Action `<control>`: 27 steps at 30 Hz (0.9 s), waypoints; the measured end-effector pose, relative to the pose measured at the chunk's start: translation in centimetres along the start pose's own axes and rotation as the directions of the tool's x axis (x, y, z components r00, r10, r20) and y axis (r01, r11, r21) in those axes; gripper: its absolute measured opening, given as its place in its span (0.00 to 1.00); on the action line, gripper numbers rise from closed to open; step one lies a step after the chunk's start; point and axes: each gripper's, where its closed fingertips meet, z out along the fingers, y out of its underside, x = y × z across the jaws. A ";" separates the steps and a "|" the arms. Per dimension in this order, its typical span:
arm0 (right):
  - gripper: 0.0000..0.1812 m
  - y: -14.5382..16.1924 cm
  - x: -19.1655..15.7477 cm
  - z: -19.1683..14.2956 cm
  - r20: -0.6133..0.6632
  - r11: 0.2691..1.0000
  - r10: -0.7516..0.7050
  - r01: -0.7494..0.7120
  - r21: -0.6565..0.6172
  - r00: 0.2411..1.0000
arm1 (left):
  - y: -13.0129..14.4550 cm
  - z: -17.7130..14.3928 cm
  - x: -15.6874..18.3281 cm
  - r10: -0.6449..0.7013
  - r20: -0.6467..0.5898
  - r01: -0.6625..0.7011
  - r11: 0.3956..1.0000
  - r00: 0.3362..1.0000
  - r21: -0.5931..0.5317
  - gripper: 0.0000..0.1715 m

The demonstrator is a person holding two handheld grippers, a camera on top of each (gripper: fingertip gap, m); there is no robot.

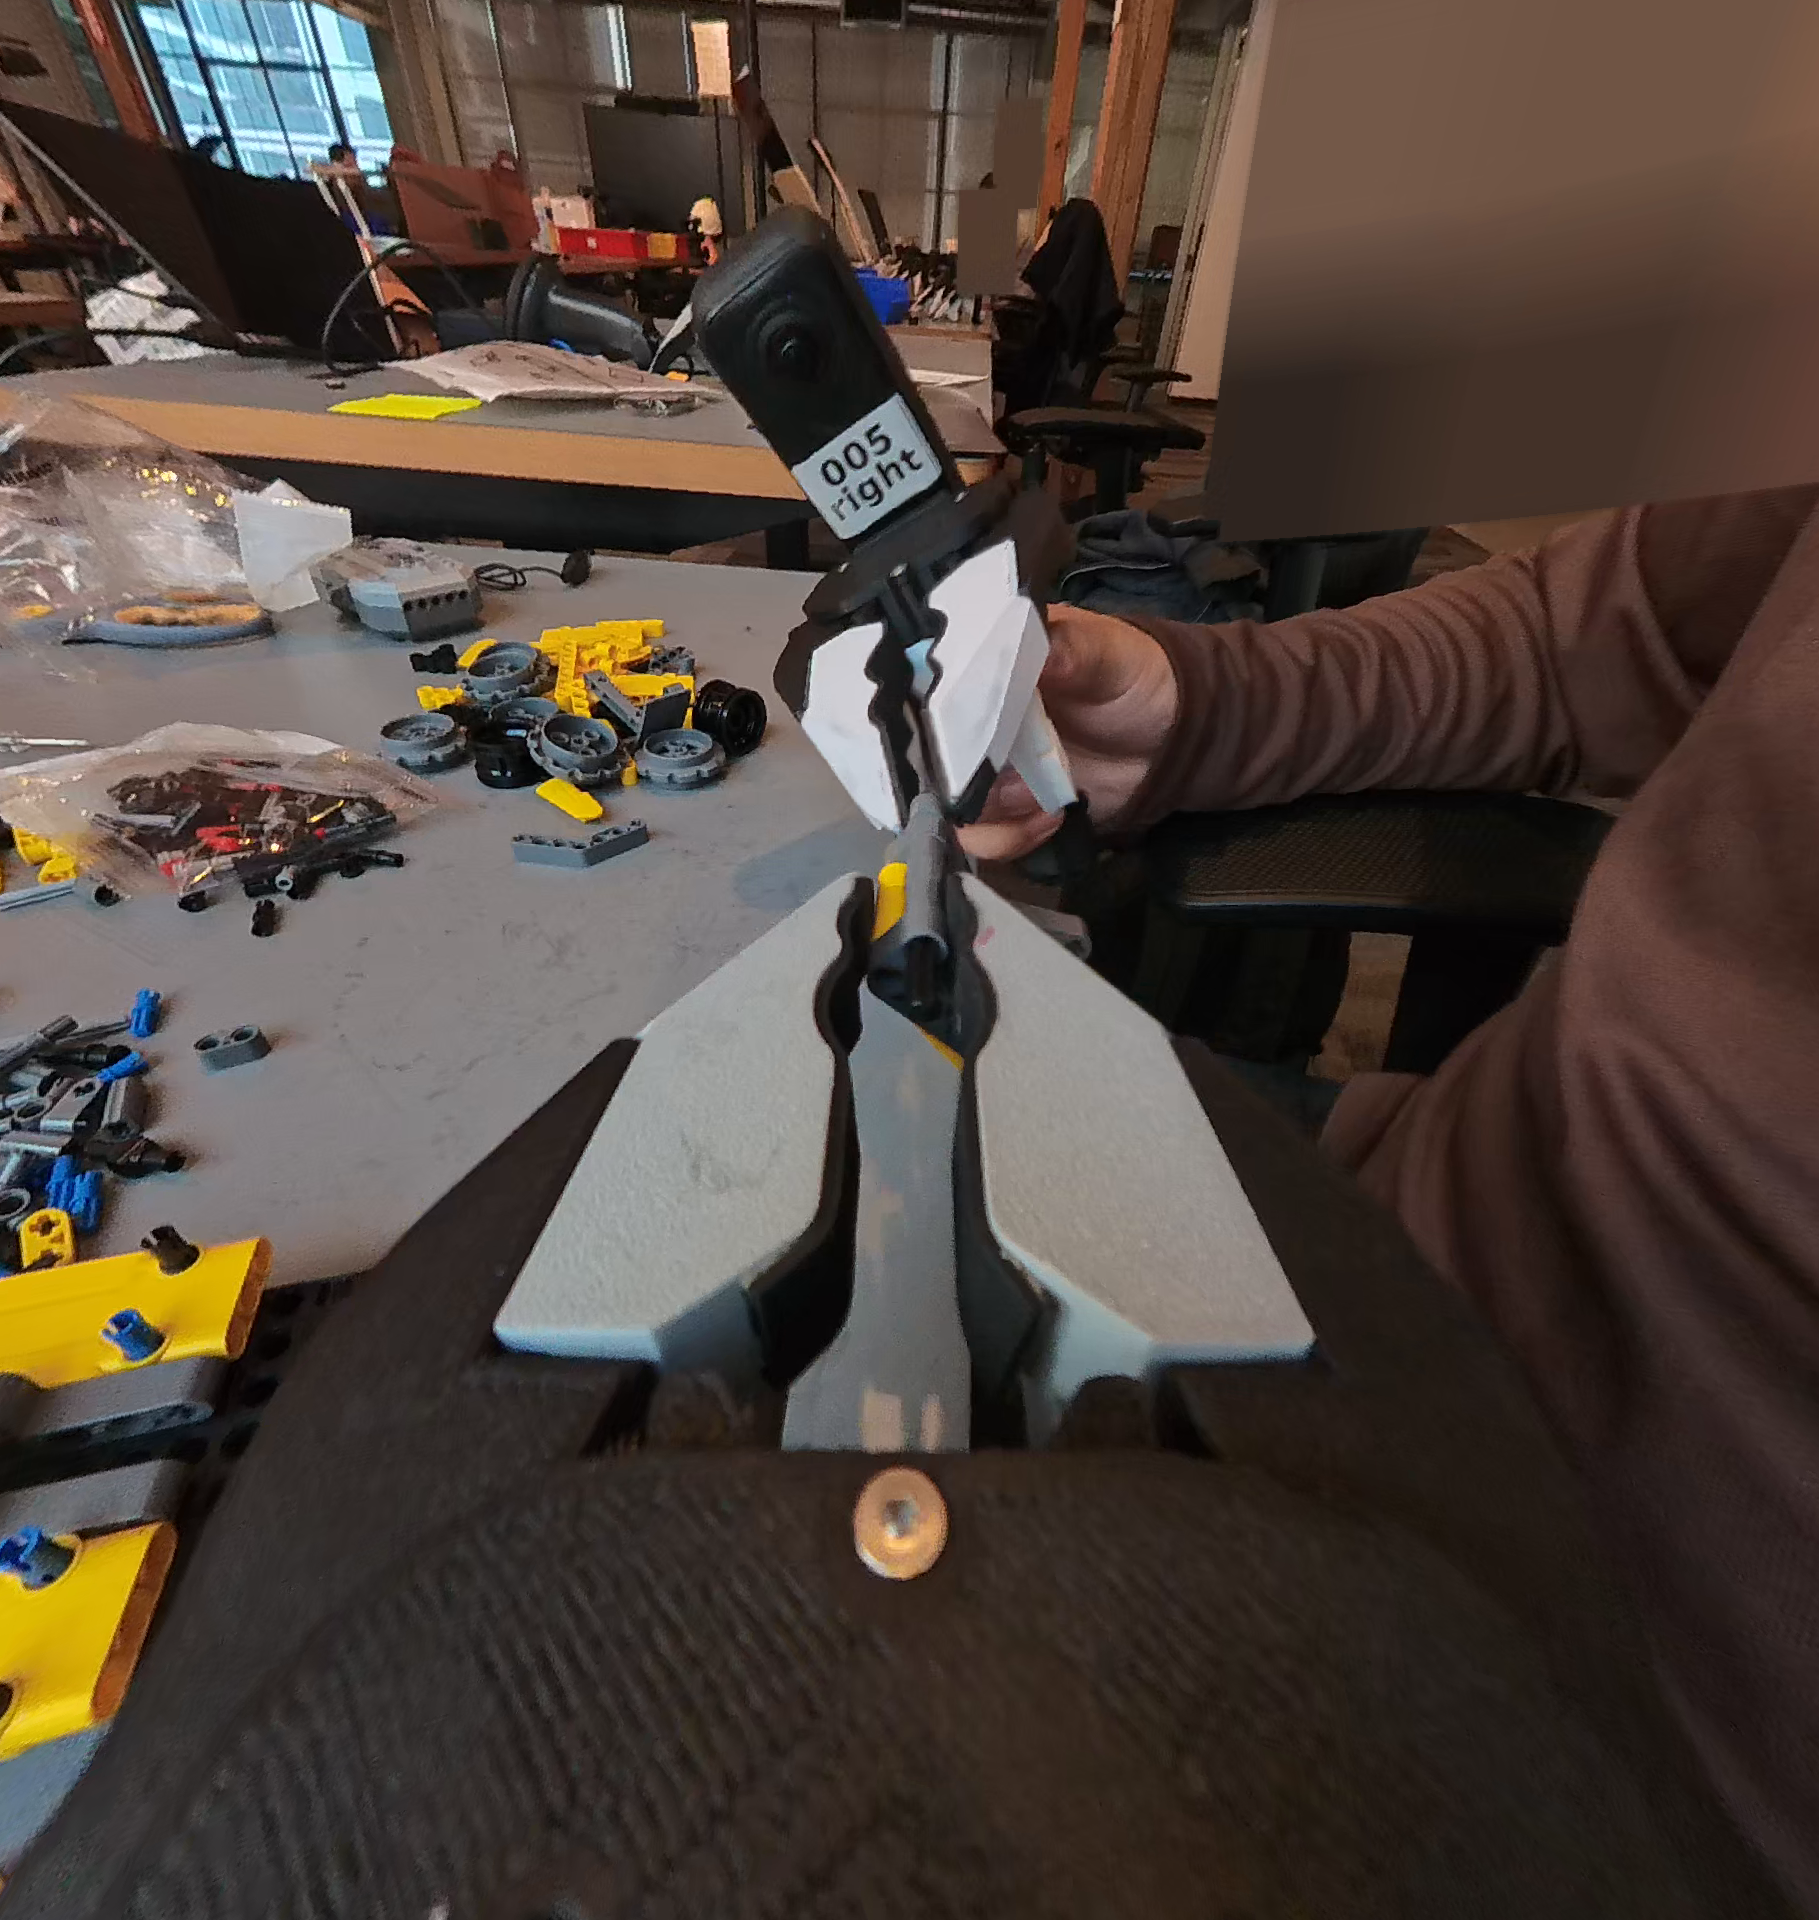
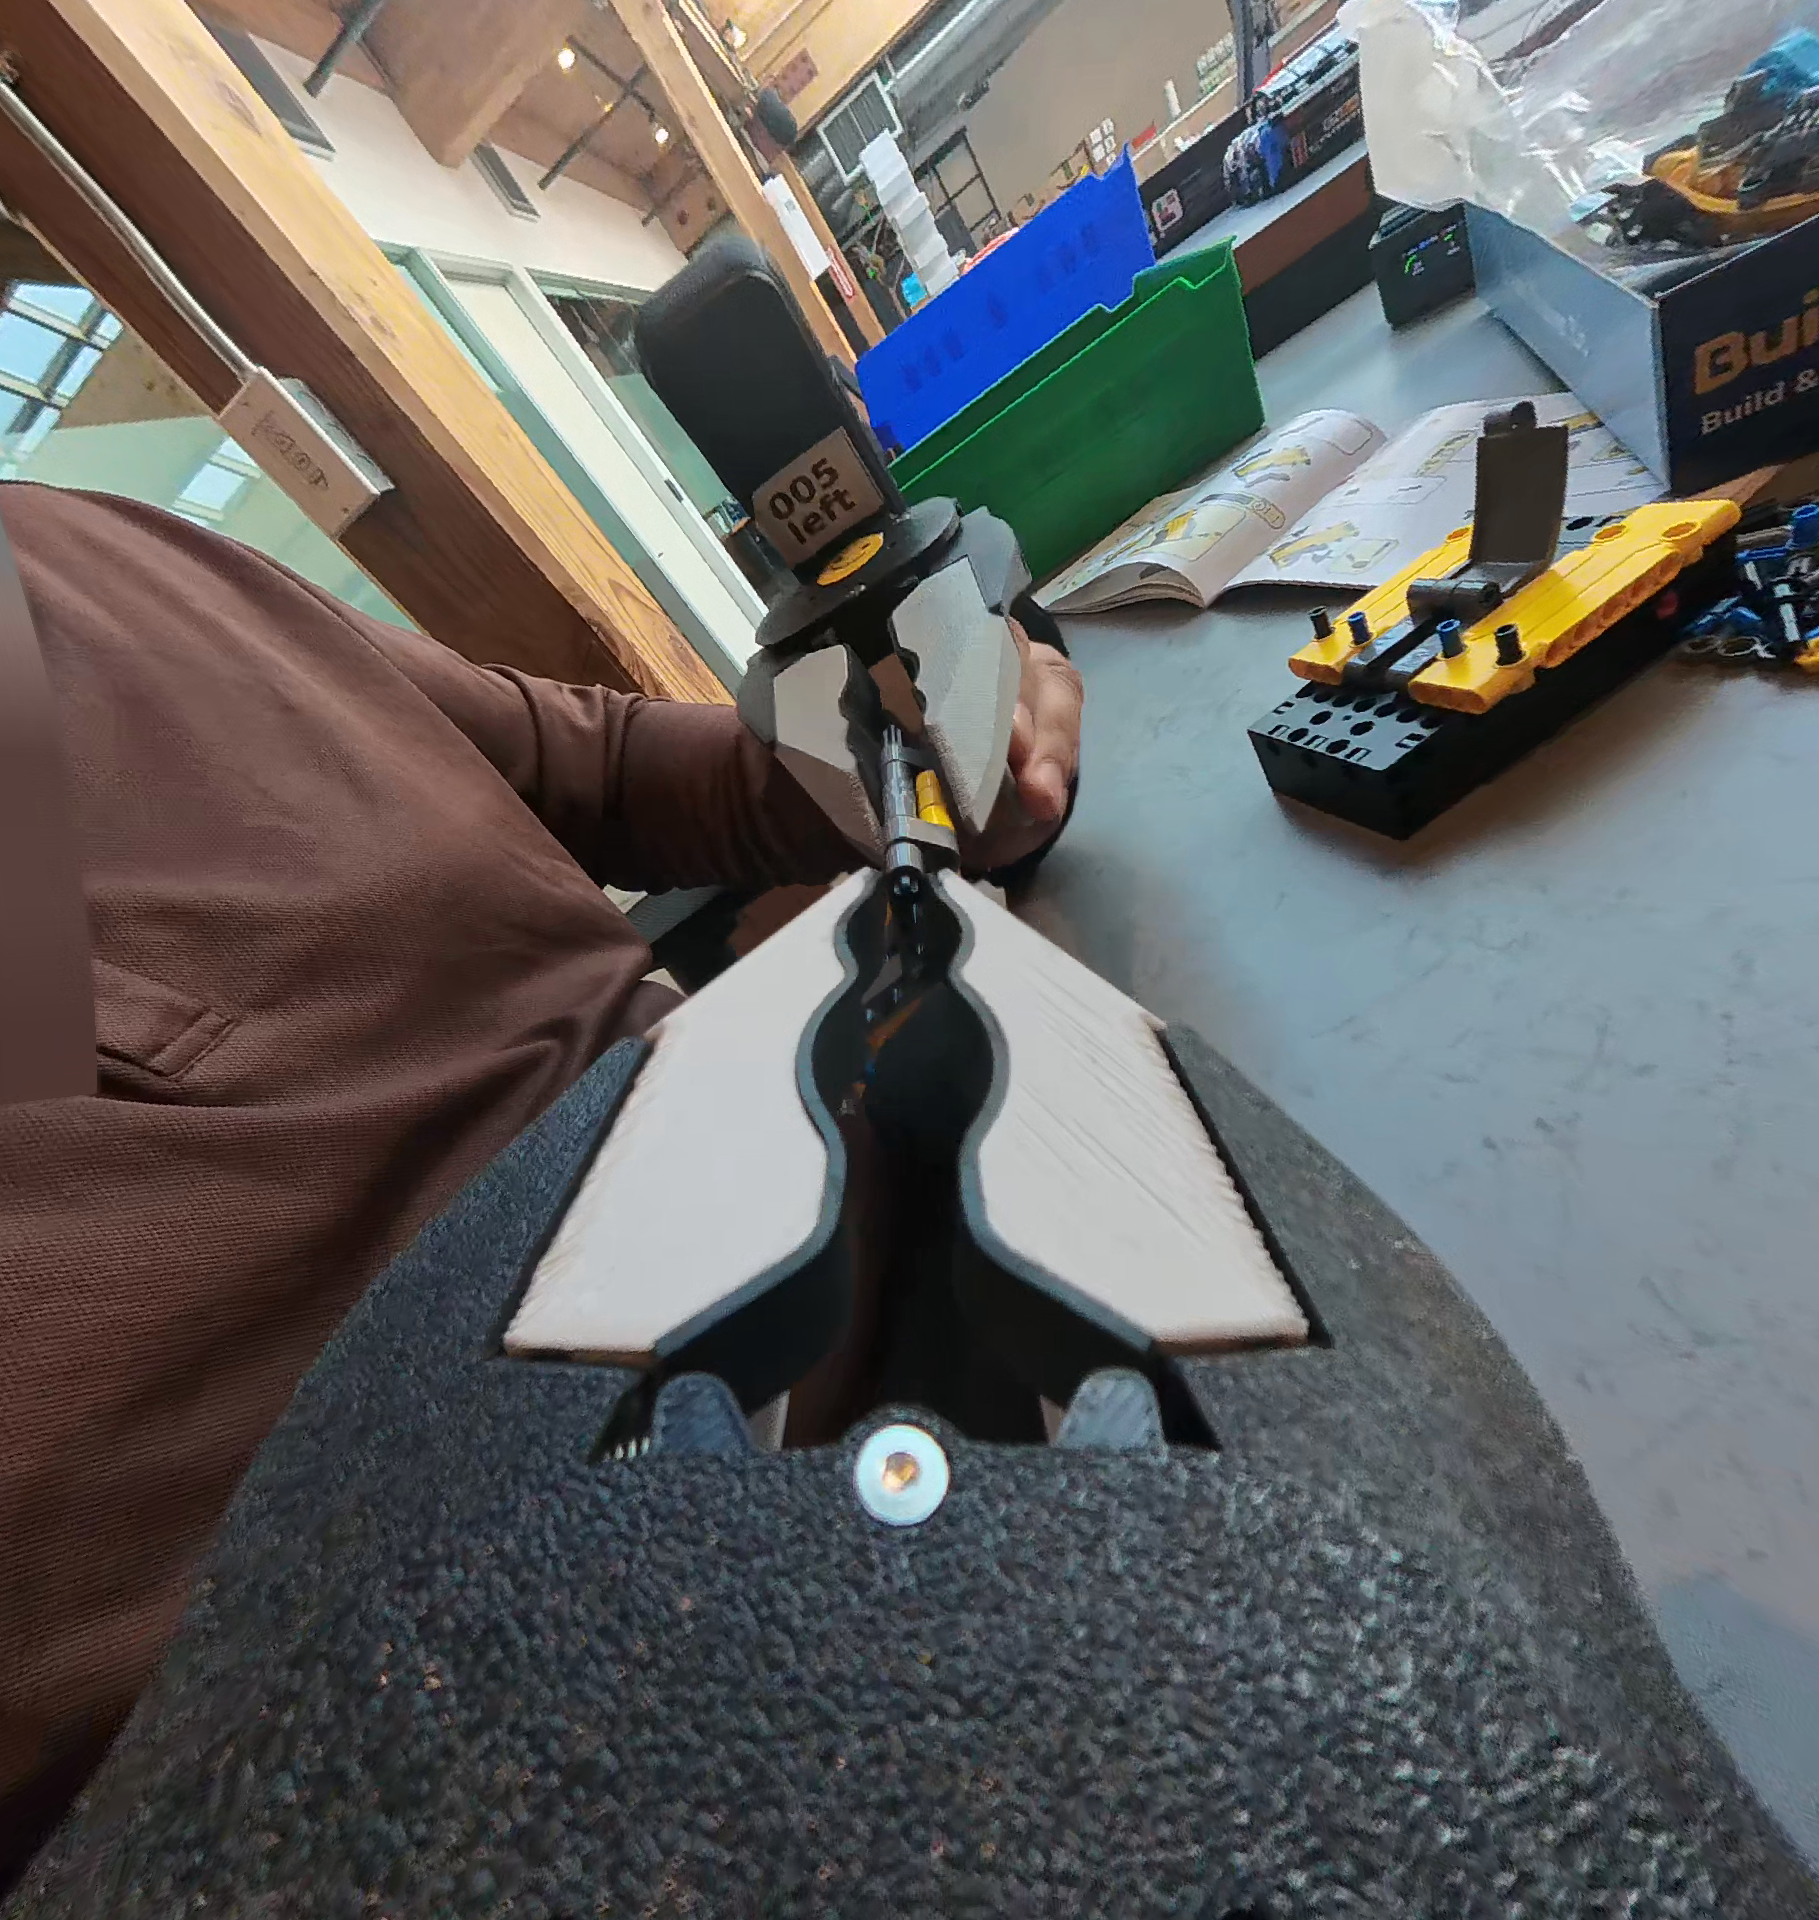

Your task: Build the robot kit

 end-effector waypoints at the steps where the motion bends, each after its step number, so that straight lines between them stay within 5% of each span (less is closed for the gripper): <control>1: 0.03 0.1 0.2 0.0 -0.021 1.000 -0.016 0.016 -0.010 1.000 | 0.3 0.1 -0.1 -0.003 0.010 0.003 1.000 1.000 -0.028 0.06; 9: 0.03 1.1 1.0 0.5 -0.115 0.986 -0.136 0.123 -0.115 0.984 | 3.2 0.2 -0.1 -0.073 0.032 0.079 0.944 0.997 -0.319 0.07; 27: 0.02 4.3 2.0 1.2 -0.059 0.950 -0.124 0.101 -0.296 0.991 | 6.4 0.3 0.4 -0.100 -0.033 0.076 0.903 0.994 -0.424 0.06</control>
